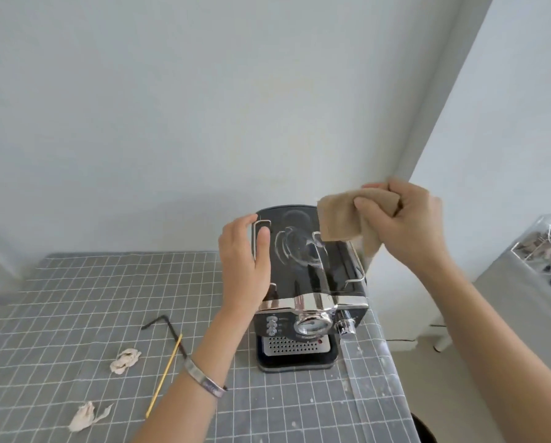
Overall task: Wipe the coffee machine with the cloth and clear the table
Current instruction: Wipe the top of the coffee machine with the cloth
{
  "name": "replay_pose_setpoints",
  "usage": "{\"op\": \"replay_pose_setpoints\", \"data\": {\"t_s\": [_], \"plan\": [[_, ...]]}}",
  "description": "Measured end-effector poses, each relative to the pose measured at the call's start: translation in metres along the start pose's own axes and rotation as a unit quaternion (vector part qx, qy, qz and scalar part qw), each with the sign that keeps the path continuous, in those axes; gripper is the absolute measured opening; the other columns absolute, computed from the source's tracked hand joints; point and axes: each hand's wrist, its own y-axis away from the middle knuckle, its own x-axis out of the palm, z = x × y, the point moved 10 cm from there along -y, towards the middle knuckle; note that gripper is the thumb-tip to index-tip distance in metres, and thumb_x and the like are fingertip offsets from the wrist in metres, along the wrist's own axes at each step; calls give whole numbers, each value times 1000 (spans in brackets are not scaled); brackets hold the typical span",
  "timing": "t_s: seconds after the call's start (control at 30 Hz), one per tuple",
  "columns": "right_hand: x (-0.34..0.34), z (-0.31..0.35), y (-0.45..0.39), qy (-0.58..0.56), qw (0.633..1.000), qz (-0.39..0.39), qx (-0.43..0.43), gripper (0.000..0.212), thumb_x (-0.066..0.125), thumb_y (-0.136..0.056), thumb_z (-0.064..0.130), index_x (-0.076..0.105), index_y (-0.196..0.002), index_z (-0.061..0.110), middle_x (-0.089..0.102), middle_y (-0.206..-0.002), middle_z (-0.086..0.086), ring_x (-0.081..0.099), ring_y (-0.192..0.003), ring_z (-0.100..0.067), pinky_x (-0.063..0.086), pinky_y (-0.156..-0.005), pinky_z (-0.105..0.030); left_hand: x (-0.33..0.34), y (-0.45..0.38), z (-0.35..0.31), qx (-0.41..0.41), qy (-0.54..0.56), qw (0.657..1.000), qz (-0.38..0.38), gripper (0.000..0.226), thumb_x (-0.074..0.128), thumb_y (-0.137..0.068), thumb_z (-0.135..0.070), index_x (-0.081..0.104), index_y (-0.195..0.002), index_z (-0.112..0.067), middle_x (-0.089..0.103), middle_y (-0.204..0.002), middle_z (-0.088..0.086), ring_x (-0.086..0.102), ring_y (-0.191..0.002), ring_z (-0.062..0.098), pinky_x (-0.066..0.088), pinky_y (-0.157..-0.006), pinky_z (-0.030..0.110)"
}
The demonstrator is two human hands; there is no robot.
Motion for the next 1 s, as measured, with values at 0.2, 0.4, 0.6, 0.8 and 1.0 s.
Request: {"op": "replay_pose_setpoints", "data": {"t_s": [0.2, 0.4, 0.6, 0.8, 1.0], "plan": [[110, -18, 31, 153, 940, 303, 7, 51, 53, -84, 63, 60, -99, 15, 58, -90, 12, 55, -85, -6, 42, -73, -22, 53, 2, 70, -185, -21, 976, 111, 55, 28, -103, -38, 28, -149, -9, 27, -159, 13, 22, -149, 27, 21, -120, 49], [178, -76, 41, 203, 916, 329, 104, 78, 19, -96, 60, -5, -155, 14, -14, -163, -14, -17, -149, -29, -5, -120, -49, 69, 17, 91, -261, 17, 955, 141, 53, 16, -105, -38, 21, -154, -18, 11, -166, 1, 4, -154, 20, 11, -122, 55], [202, -74, 24, 261, 911, 319, 30, 66, 30, -100, 43, 4, -155, 16, -7, -163, -14, -10, -150, -35, -1, -120, -52, 67, 19, 95, -262, 19, 954, 145, 48, 18, -106, -33, 24, -153, -26, 21, -164, -3, 10, -153, 22, 14, -120, 56], [213, -52, 33, 253, 884, 371, -132, 50, 30, -102, 31, 29, -151, 19, 11, -164, 2, -7, -151, -26, -3, -122, -49, 66, 19, 92, -265, 15, 955, 129, 47, 18, -106, -34, 28, -151, -30, 21, -163, -3, 12, -153, 22, 14, -119, 58], [185, -28, 64, 167, 900, 367, -165, 42, 36, -102, 25, 49, -141, 17, 38, -154, 4, 6, -151, -19, -3, -121, -37, 60, 21, 89, -282, -26, 951, 122, 45, 19, -106, -35, 31, -149, -37, 14, -165, -5, 8, -153, 22, 8, -116, 66]]}}
